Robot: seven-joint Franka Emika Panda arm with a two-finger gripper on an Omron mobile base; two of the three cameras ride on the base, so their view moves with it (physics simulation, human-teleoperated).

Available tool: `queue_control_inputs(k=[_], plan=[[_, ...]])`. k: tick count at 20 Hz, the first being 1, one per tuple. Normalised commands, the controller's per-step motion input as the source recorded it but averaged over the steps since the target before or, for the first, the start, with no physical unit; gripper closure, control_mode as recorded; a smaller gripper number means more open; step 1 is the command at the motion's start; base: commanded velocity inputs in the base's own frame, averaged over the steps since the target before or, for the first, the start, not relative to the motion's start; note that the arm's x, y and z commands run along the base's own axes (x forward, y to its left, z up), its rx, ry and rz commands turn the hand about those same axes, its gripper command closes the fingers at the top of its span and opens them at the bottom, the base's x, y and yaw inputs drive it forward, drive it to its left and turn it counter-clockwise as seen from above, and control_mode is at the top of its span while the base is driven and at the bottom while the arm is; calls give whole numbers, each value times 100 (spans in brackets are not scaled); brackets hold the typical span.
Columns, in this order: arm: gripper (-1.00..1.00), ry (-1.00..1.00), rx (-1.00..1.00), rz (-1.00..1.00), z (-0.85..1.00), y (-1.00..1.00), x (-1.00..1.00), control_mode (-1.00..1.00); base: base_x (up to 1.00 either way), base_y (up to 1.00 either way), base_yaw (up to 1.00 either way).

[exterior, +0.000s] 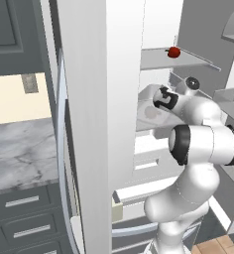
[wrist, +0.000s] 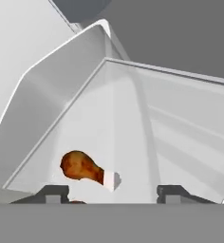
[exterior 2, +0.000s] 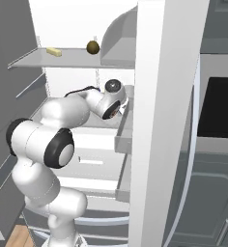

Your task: Place the tupperware on the second highest shelf of the fridge. Make space for the tupperware among the existing items by rearranging them on the shelves if needed. Close the fridge door when finished.

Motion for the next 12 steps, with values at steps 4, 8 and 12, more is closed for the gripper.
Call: queue_control_inputs(k=[4, 8, 12], plan=[[-100, -13, 0, 0, 0, 0, -7, -100, 0, 0, 0], [-100, -15, 0, 0, 4, 0, -52, -100, 0, 0, 0], [-100, -9, 0, 3, 44, 4, -66, -100, 0, 0, 0]])
